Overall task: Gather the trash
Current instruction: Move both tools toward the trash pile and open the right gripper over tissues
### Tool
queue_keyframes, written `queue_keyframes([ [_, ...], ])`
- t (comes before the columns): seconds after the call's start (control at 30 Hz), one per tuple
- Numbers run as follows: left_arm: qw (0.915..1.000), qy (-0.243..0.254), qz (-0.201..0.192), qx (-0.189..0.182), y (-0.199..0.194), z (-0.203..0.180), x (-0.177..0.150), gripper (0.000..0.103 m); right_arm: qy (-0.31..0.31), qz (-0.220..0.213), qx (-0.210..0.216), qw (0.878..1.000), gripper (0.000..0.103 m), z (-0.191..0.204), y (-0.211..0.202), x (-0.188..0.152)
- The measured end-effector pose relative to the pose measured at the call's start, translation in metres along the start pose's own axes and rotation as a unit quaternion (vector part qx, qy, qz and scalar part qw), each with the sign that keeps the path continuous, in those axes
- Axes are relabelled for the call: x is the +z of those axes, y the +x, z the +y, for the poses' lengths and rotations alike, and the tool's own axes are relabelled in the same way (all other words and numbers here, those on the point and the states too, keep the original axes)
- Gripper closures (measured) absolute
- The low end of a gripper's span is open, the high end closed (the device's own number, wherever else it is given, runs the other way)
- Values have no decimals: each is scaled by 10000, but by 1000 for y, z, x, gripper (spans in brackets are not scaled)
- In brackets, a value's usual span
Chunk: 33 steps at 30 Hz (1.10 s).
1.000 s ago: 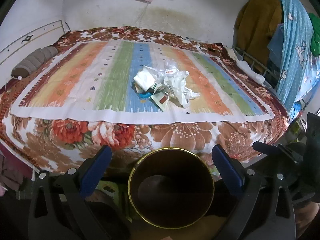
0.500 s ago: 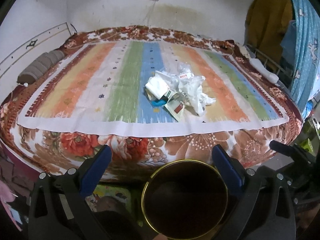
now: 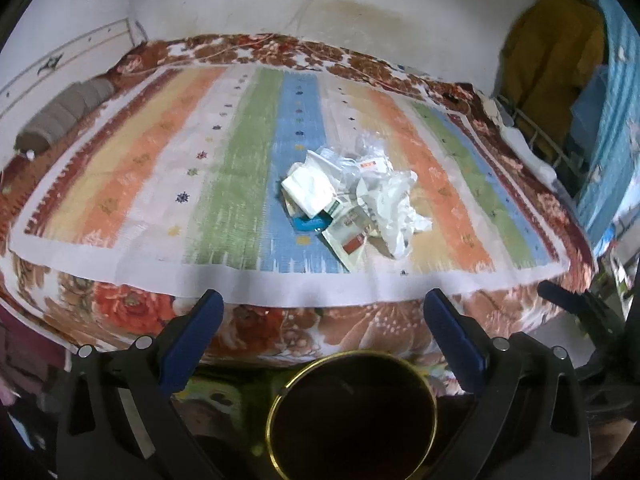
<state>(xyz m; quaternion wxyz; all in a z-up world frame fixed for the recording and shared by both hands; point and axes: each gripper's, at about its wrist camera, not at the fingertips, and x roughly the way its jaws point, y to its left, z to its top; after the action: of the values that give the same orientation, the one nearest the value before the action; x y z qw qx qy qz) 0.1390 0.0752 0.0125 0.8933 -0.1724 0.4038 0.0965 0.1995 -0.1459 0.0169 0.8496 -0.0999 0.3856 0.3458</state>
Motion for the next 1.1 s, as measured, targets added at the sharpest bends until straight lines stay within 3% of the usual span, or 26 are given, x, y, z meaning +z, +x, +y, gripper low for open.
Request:
queue_keyframes([
  [0.17,9996,-248,-111,-32,9,3,15,6,106,46,126,9999,9,-9,11,16],
  [0.57,9969,-451,159,-617,51,6,53,6,38,176,37,9998,12,-17,39,45],
  [0.83,9987,-146,225,-424,82,5,79,6,178,283,61,9994,12,-30,67,64],
  [1.1,9960,-591,378,-551,114,13,92,6,270,444,76,9986,12,-38,97,76],
])
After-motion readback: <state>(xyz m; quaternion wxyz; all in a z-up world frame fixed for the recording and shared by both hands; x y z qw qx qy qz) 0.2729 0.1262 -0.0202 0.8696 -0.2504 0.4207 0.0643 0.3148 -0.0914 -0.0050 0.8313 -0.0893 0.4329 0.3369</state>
